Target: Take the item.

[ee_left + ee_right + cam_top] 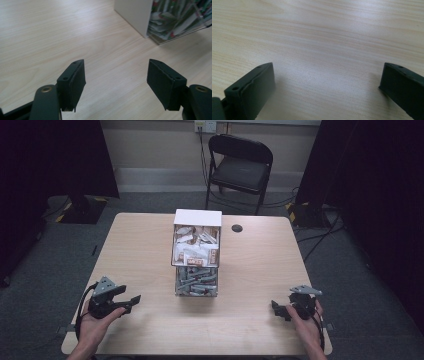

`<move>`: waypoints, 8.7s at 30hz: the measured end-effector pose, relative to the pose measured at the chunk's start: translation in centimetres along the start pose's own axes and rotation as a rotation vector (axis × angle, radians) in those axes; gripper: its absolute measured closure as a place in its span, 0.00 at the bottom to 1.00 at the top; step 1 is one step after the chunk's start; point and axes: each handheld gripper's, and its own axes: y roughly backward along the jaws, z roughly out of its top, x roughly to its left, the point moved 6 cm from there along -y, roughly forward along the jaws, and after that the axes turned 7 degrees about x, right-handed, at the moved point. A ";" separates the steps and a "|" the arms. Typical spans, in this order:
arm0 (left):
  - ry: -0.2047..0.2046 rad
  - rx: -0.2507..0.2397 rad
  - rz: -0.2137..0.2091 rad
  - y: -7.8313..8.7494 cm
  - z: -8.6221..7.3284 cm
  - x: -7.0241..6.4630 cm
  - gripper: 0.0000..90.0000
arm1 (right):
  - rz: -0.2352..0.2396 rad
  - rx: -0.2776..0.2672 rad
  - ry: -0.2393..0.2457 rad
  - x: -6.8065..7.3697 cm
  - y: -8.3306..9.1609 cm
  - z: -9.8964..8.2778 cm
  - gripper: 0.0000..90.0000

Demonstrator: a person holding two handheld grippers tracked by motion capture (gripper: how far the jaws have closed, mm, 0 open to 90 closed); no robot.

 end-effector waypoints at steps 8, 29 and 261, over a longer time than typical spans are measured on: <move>-0.009 -0.029 -0.027 0.7 0.7 -0.5 0.38 | 0.000 0.000 0.000 0.0 0.0 0.0 0.00; -0.103 -0.068 -0.231 0.8 3.6 -5.4 0.49 | 0.004 0.001 0.006 0.0 -0.1 0.1 0.00; -0.104 -0.218 -0.443 2.9 7.6 -6.5 0.98 | 0.009 0.001 0.007 0.1 -0.1 0.1 0.00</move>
